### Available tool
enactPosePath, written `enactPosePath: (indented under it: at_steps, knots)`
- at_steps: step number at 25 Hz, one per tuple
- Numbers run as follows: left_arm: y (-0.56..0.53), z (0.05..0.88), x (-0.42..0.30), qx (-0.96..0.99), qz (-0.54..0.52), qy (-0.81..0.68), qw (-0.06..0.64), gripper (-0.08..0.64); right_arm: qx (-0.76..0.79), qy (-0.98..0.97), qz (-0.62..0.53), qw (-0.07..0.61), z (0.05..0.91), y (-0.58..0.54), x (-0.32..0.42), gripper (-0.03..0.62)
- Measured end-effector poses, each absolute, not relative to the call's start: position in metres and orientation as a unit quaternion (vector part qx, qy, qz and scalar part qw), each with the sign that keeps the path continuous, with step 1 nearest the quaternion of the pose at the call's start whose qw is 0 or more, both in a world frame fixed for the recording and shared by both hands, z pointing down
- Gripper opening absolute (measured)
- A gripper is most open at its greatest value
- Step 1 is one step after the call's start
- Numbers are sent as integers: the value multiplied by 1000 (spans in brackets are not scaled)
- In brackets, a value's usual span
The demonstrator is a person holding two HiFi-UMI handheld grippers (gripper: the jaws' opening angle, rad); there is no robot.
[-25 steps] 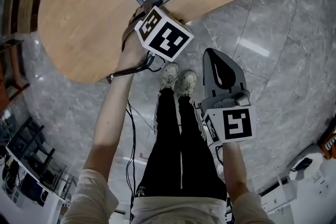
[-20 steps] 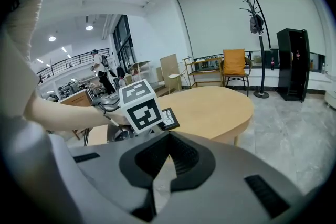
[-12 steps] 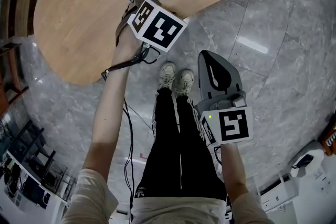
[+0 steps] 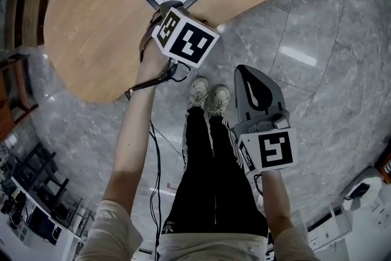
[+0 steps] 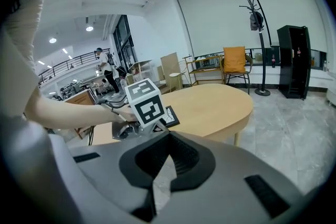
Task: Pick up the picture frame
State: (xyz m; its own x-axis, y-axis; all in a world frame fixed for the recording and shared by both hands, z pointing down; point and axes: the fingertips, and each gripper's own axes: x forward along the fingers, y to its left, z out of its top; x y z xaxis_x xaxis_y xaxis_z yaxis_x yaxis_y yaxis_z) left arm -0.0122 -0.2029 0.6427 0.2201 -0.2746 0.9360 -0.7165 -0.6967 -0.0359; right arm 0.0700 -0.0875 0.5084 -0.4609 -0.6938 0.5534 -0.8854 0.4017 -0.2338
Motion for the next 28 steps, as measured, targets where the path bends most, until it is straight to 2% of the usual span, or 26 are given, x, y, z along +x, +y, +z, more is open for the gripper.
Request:
enactPosePath:
  at_steps: [21,26,28]
  knots:
    - [-148,644,9,766,528,-306,203,330,478,-821,248,191,505,-61,68,5]
    - [-139,648,10,757,552,-307,167,322,481,-819,248,192,509,-56,70,5]
    - [-136,648,7,750,568,-309,139,274,482,-818,248,192,509,-54,69,5]
